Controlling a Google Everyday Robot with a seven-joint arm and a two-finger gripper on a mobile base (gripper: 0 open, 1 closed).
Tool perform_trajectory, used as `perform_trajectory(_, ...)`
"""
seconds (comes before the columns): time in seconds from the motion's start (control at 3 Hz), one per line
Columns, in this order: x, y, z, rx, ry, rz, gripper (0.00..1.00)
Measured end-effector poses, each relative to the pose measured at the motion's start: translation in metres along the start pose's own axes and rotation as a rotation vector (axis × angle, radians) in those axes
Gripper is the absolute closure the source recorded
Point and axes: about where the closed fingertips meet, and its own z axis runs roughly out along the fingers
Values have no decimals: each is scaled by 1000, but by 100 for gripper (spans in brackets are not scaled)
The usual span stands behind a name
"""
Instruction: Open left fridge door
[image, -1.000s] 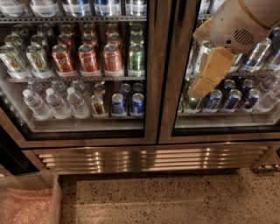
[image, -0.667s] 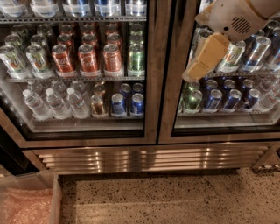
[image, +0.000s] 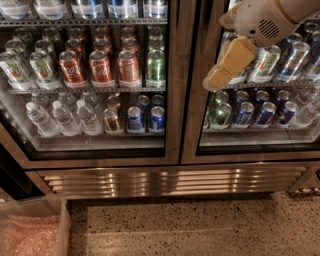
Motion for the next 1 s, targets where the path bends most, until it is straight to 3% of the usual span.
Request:
perform_trajectory(0.33,-32,-16,18,-4,-62,-53,0)
perform_trajectory(1.0,-36,-19,22,5,-78,-56,0)
